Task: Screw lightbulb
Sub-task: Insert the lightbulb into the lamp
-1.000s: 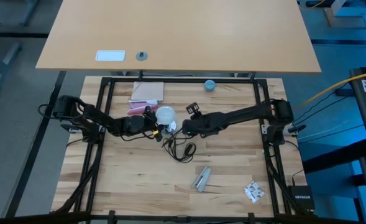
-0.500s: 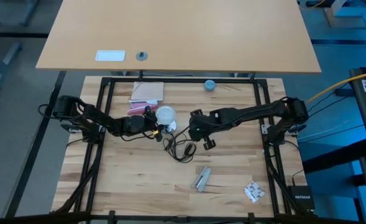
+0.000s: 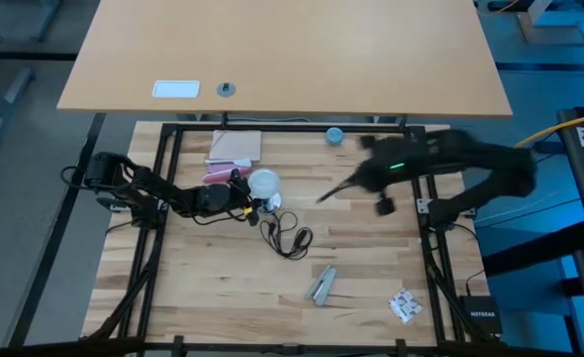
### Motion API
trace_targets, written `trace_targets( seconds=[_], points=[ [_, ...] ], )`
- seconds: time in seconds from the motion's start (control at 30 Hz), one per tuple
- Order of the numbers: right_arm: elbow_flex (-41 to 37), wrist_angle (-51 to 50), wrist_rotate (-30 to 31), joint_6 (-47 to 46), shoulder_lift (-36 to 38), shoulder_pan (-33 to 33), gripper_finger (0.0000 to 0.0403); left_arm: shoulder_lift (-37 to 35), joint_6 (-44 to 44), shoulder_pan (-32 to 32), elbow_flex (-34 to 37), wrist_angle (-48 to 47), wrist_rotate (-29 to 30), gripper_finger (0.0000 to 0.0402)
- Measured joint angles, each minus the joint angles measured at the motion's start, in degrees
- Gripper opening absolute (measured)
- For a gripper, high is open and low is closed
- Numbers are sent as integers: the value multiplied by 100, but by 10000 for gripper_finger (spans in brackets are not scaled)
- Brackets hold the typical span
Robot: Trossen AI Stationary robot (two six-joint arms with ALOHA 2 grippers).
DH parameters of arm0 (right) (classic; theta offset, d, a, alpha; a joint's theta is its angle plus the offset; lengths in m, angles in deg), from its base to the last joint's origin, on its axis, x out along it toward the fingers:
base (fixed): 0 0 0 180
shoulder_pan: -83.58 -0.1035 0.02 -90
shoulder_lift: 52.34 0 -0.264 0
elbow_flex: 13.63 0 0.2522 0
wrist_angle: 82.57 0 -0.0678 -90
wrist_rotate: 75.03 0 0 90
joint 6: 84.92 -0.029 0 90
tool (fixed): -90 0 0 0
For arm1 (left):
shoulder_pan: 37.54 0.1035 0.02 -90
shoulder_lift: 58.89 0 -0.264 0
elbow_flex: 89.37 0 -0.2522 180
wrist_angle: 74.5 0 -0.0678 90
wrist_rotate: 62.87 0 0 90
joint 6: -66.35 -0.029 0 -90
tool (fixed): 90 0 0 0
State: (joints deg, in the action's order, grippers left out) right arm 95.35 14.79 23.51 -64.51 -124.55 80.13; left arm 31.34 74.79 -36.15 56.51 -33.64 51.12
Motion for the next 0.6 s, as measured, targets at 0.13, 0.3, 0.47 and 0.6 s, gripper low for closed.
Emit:
trace_targets(
  seconds=[0.13, 0.3, 0.47, 0.6],
  points=[
    [-315, 106, 897, -733, 1017, -192, 16, 0, 50, 0, 0, 0, 0, 170],
    [-1664, 916, 2484, -2041, 1982, -617, 16, 0, 123, 0, 0, 3, -2, 170],
    [-3364, 2548, 2033, -2495, 2306, -666, 17, 0, 5, -1, 0, 0, 0, 170],
    [-4412, 4495, 1464, -2490, 2077, -666, 17, 0, -105, -2, 0, -18, -2, 170]
  ],
)
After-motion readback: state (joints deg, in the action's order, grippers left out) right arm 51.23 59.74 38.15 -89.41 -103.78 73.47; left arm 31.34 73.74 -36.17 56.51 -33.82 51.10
